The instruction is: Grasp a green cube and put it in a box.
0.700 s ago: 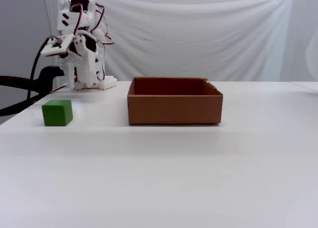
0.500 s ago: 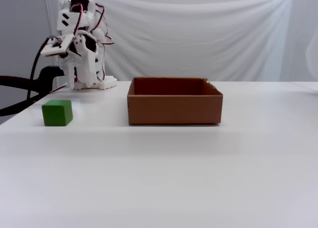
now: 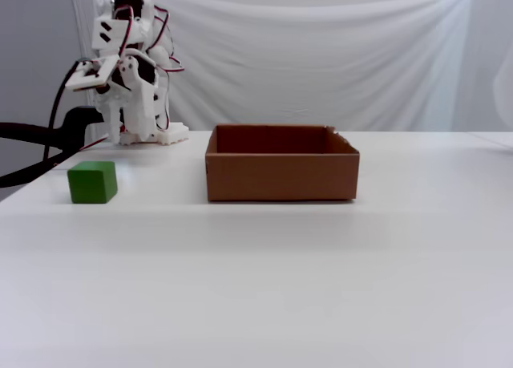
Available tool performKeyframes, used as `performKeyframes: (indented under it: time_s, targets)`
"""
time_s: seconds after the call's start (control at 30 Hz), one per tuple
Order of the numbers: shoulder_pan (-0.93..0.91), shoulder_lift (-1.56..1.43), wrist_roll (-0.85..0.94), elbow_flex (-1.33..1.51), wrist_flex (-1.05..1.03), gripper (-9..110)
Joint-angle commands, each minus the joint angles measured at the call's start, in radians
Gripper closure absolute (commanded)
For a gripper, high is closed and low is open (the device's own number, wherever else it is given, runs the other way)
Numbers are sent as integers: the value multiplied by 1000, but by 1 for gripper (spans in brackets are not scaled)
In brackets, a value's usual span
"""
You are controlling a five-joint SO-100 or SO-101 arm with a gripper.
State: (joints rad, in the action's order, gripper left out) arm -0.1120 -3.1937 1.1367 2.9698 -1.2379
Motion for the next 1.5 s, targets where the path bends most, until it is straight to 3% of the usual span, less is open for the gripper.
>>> performKeyframes:
  time_s: [0.0,0.87,1.47]
  targets:
    - [-8,9,-2,2,-8,80]
    - [6,29,6,-2,0,77]
    - [-37,936,130,-718,222,68]
